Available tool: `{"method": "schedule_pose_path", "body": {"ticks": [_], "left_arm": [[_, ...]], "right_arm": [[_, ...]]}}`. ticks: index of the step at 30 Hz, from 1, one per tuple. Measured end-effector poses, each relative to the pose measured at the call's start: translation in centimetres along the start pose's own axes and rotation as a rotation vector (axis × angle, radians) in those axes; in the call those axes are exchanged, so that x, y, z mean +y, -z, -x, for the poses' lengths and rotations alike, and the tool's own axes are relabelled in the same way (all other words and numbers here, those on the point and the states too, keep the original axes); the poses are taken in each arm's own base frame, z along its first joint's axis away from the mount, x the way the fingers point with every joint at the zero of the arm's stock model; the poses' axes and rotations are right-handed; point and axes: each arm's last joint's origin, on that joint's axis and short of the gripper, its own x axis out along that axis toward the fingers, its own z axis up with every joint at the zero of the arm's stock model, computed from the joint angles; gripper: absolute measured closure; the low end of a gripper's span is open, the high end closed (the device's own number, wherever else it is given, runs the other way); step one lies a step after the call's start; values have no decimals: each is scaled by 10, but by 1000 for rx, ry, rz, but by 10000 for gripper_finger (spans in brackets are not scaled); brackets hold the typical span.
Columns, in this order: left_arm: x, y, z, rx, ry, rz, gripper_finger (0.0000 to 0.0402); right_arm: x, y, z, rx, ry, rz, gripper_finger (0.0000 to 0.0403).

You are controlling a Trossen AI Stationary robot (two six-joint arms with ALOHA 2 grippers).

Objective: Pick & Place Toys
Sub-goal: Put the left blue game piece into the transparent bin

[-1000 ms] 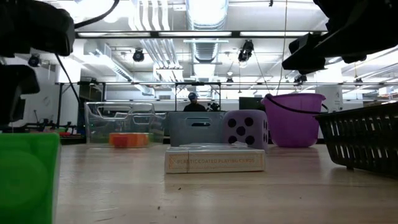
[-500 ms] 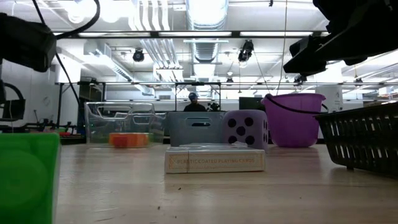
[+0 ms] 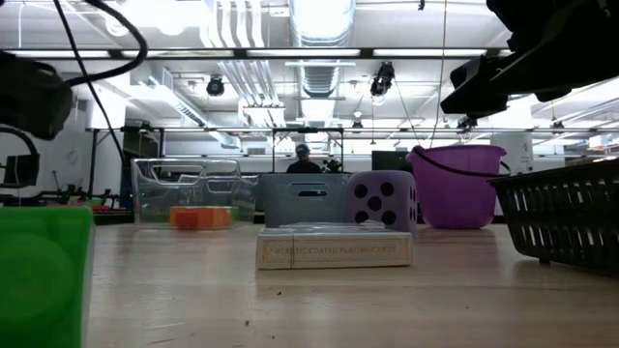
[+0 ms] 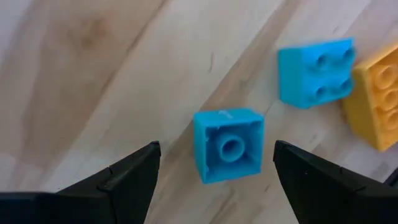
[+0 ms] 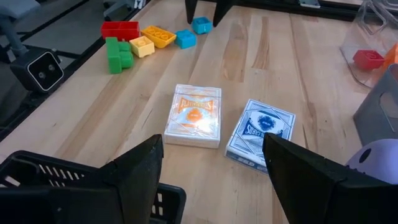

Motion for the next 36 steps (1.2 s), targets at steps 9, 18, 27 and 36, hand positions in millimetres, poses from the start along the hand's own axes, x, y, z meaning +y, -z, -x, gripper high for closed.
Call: {"method": "schedule_pose_path", "body": {"ticks": [9, 18, 27, 36], "left_arm": [[1, 0, -6, 1, -44, 23, 89], [4, 0, -7, -27, -76, 61, 181], [5, -1, -7, -50, -90, 56, 270], [-3, -8, 7, -274, -50, -119, 270]], "right_arm": [[0, 0, 0, 0, 1, 0, 128], [0, 0, 0, -1, 8, -1, 128], [0, 0, 0, -1, 12, -1, 128], [0, 0, 0, -1, 12, 0, 128]]}}
